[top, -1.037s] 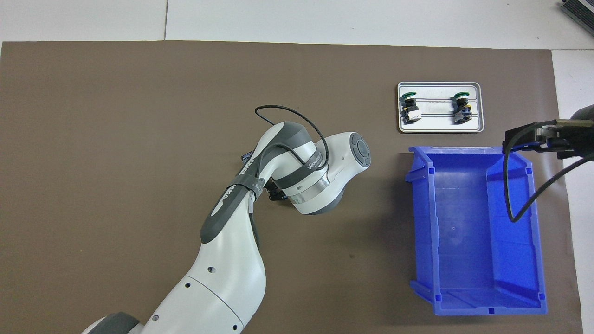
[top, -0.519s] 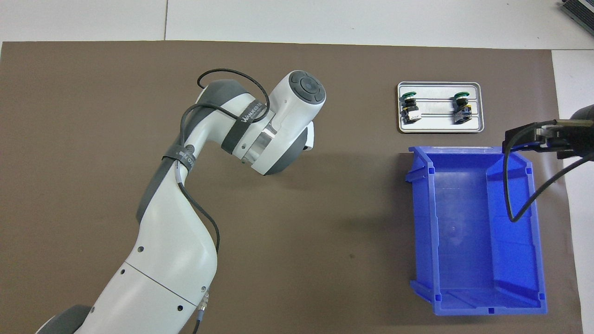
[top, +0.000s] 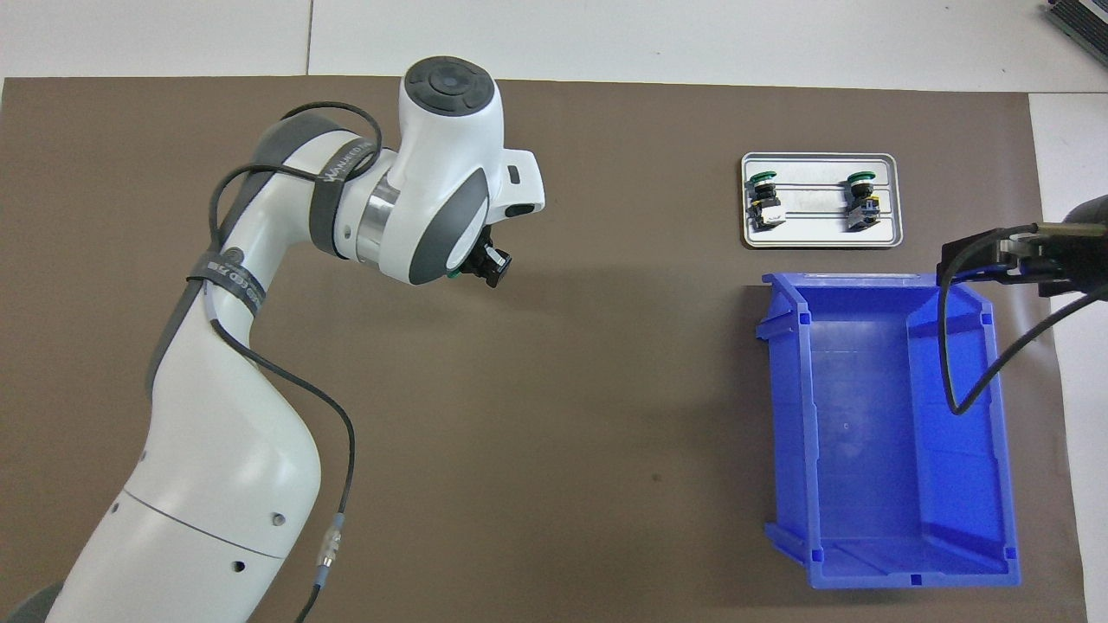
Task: Place and press button with both arms
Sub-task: 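Lift the button with the left gripper and swing it outward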
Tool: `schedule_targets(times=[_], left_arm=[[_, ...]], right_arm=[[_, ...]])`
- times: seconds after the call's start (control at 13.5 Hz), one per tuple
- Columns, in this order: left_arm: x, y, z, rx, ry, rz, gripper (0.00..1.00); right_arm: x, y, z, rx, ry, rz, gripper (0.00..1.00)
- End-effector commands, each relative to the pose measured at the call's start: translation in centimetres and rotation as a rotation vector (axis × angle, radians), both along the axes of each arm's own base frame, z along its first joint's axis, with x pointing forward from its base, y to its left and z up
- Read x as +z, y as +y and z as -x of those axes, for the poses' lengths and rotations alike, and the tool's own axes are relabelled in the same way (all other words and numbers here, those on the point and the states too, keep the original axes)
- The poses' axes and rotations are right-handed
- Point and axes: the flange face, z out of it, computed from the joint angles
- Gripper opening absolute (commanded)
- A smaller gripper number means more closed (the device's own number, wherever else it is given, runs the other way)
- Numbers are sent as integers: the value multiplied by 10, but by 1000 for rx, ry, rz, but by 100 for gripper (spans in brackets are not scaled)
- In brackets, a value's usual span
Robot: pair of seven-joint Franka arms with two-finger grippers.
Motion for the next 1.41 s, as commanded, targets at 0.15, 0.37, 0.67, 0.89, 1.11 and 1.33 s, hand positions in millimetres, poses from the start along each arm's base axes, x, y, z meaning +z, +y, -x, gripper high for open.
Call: schedule_targets(times=[0.15,0.37,0.67,0.89,1.11,1.33], left_arm=[[8,104,1,135,30,212,0],[6,173,12,173,26,379,0],[-6,244,27,229,-13,580,0],[-11,254,39,325,14,715,0],[-31,247,70,375,38,829,0],[-37,247,85,408,50,899,0]], right_arm=[[1,0,0,15,10,-19,100],[1,0,0,15,10,-19,100],[1,0,0,15,10,-19,100],[1,0,0,15,10,-19,100],[1,0,0,15,10,-19,100],[1,0,0,15,10,-19,100]])
